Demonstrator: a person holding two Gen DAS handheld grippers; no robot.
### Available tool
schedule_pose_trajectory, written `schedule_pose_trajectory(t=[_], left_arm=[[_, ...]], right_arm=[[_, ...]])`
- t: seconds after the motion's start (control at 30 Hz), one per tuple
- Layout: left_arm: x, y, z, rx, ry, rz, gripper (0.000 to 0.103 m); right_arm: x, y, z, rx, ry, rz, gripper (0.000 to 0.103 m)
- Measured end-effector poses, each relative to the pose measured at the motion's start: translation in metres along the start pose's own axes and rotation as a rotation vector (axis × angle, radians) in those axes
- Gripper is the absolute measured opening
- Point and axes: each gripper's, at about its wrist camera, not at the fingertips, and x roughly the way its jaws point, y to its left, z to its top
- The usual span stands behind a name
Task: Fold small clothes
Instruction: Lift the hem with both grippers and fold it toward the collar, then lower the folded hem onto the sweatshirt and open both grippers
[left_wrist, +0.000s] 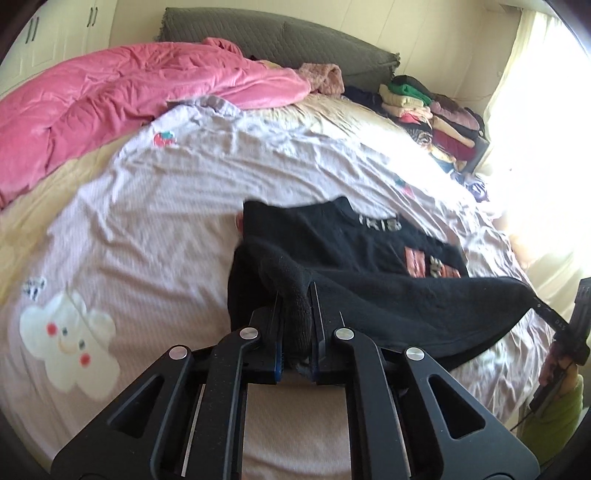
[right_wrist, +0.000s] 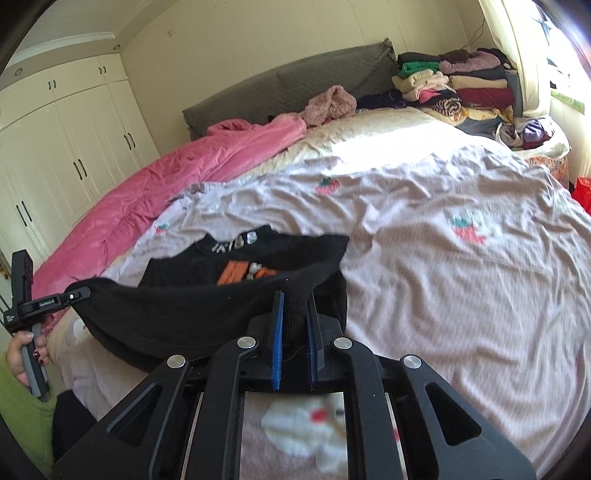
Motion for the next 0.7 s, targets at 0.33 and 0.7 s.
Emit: schedule_pose_trajectory(t=[0.33, 0.7], left_arm=[[0.047, 0.018, 0.051, -0.048, 0.001, 0.034, 0.004], [0.099, 0.035, 0.059, -0.086, 0.056, 0.060, 0.006]], right_arm=[[0.047, -0.003, 0.048, -0.007, -0.005, -0.027, 0.009], [0.112, -0.027, 0.056, 0.059, 0.076, -0.094, 0.010]])
